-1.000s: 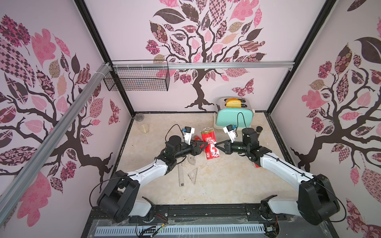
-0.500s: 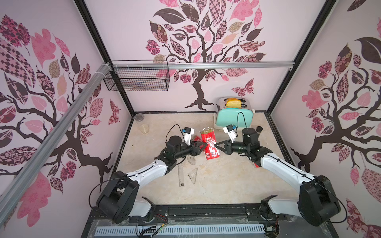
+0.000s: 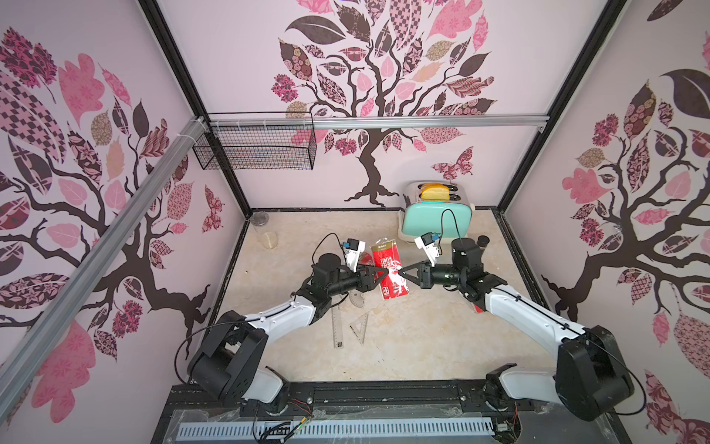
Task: Open the ruler set and take out the ruler
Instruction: Pick up the ruler set bag from the ruler set bag, then open the ruler set bag.
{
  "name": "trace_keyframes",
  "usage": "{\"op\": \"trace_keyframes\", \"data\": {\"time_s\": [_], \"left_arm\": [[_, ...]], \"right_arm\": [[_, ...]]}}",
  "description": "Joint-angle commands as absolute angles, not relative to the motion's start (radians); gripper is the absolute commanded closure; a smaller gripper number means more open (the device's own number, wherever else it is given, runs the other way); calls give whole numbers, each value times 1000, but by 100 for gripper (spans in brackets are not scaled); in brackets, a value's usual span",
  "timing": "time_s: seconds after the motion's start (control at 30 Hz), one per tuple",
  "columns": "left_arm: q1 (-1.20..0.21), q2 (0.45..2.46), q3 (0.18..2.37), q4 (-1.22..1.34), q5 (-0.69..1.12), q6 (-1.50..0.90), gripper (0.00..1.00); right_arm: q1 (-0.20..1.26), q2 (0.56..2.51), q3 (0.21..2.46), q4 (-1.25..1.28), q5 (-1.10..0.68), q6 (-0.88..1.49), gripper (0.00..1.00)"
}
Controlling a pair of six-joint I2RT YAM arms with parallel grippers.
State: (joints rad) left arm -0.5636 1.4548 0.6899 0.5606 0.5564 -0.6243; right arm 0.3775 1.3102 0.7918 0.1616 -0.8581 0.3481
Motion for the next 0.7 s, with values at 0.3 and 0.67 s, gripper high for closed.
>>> {"op": "trace_keyframes", "data": {"time_s": [0.3,0.67], "left_arm": [[-565,1440,657,682,635,-643,100],[-626,1387,717,464,432,-605,100]], "right_arm": [[384,1311,854,143,-814,344,93],[493,1269,887,8,-462,245,46]]}}
